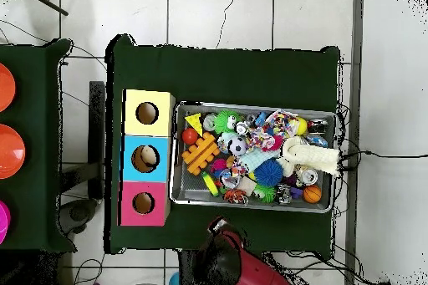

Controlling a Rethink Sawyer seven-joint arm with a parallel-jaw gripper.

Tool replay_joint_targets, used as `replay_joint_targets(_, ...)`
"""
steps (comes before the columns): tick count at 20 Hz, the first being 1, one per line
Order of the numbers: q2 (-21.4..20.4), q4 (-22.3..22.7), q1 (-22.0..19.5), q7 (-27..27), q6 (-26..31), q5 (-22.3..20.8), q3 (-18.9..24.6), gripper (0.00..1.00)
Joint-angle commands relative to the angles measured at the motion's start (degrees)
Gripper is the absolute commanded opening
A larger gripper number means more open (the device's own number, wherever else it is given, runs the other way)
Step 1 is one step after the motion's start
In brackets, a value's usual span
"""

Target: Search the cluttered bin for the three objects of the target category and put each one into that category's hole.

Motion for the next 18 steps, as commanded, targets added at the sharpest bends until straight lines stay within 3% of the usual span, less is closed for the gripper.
replay_joint_targets(1, -0.3, -1.4, -0.8, 11.1, -4.9, -0.4, 2.5, 1.0)
replay_joint_targets(2, -0.6, -1.4, -0.4, 10.2, -4.2, -0.6, 2.3, 1.0)
replay_joint_targets(5, -0.5, -0.1, 0.3, 14.3, -6.1, 2.2, 3.5, 1.0)
replay_joint_targets(11, -0.4, -0.5, 3.2, 14.5, -4.8, 4.2, 2.4, 1.0)
replay_joint_targets(18, 1.0, 0.1, 2.5, 17.9, -7.5, 6.5, 4.5, 1.0)
